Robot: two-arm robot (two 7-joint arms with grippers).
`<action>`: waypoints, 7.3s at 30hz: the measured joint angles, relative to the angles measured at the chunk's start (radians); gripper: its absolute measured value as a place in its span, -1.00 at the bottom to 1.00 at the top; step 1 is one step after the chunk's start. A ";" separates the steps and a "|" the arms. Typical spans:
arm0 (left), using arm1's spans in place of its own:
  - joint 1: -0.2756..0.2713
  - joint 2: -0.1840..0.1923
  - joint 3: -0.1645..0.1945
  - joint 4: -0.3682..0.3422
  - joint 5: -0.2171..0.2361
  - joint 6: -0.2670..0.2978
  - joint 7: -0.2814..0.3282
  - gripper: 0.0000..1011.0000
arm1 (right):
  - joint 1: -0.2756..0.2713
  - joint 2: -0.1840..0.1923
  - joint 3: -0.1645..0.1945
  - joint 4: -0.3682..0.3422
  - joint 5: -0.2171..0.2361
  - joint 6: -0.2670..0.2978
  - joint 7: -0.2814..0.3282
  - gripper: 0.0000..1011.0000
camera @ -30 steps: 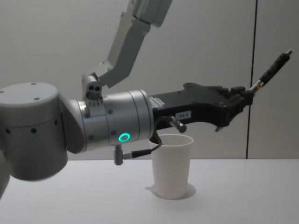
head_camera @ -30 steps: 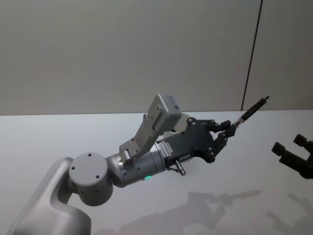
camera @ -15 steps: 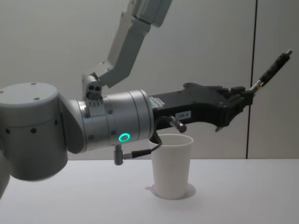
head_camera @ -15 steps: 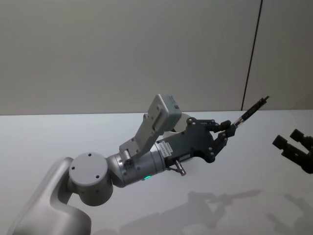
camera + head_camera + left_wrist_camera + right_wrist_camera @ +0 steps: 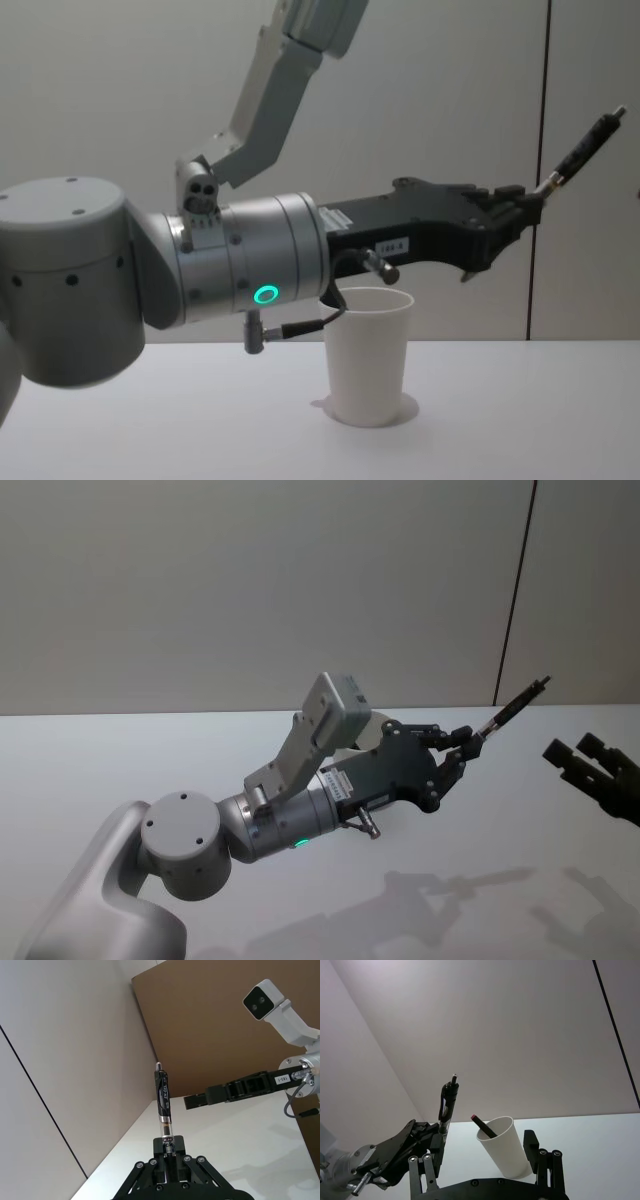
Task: Place the pen into the pen holder.
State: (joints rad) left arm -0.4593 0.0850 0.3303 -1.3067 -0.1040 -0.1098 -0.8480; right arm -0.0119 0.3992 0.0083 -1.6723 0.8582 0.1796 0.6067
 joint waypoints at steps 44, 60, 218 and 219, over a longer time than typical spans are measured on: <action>0.000 0.000 0.000 0.000 0.000 0.000 0.000 -0.74 | 0.088 -0.039 -0.086 0.030 0.032 0.064 -0.027 0.98; 0.000 0.000 0.000 0.000 0.000 0.000 0.000 -0.74 | 0.106 -0.045 -0.098 0.041 0.067 0.044 -0.022 0.98; 0.000 0.000 0.000 0.000 0.000 0.000 0.000 0.98 | 0.132 0.041 -0.160 0.006 0.053 -0.078 -0.112 -0.64; 0.000 0.000 0.000 0.000 0.000 0.000 0.000 0.98 | 0.132 0.043 -0.159 0.005 0.050 -0.078 -0.113 -0.64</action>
State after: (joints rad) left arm -0.4593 0.0850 0.3303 -1.3068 -0.1040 -0.1100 -0.8480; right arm 0.1205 0.4424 -0.1504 -1.6671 0.9086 0.1019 0.4938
